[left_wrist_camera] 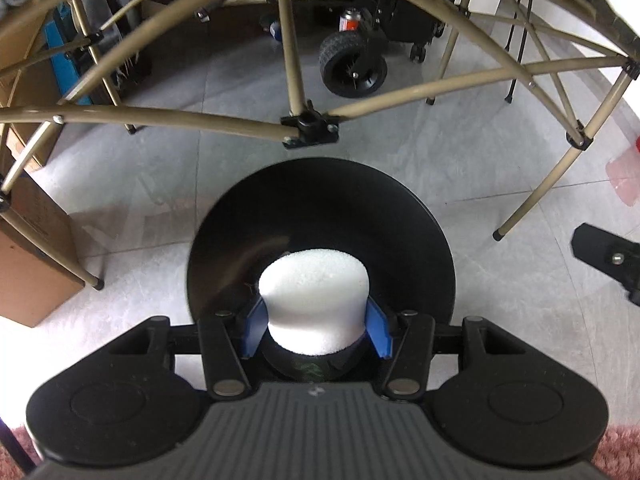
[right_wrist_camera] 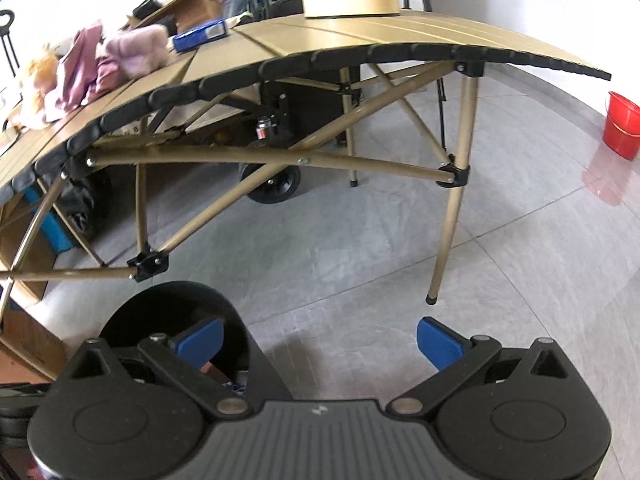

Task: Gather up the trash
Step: 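Lower the left tool into the bin and open it to drop the foam cylinder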

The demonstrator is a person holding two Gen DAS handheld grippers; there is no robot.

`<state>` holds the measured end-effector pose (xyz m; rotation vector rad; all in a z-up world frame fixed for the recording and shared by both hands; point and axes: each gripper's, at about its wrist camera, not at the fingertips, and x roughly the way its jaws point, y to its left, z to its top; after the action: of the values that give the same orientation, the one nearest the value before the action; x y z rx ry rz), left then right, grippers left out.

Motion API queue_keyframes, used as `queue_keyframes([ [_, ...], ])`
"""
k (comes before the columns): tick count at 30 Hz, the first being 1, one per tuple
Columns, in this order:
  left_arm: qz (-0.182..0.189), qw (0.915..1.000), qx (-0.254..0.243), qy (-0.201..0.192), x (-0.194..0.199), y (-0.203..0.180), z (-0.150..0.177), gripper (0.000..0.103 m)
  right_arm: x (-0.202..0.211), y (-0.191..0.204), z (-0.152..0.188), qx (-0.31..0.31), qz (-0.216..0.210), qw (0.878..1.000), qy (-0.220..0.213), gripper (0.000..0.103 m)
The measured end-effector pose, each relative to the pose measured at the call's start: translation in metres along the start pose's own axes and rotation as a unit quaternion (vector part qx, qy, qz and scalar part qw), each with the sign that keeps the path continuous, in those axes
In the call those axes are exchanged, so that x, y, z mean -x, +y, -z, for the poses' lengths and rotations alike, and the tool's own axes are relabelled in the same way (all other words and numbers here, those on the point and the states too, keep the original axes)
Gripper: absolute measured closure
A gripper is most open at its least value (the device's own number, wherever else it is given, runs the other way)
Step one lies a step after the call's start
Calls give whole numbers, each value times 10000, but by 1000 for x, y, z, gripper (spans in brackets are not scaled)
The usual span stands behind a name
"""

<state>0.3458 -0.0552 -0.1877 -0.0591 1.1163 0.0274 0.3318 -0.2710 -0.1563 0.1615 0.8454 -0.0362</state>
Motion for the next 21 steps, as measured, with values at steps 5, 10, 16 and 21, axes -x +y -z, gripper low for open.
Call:
queue_keyframes([
  [5, 6, 9997, 22, 225, -12, -10, -2, 50, 0, -6, 0, -97, 21, 9999, -40, 0],
  [10, -1, 9993, 130, 349, -21, -12, -5, 50, -3, -10, 1, -211, 45, 9998, 8, 0],
  [16, 40, 9991, 136, 410, -21, -12, -5, 49, -4, -10, 2, -238, 48, 9997, 27, 0],
  [21, 43, 9988, 141, 463, -22, -11, -6, 43, -4, -10, 3, -261, -13, 9997, 29, 0],
])
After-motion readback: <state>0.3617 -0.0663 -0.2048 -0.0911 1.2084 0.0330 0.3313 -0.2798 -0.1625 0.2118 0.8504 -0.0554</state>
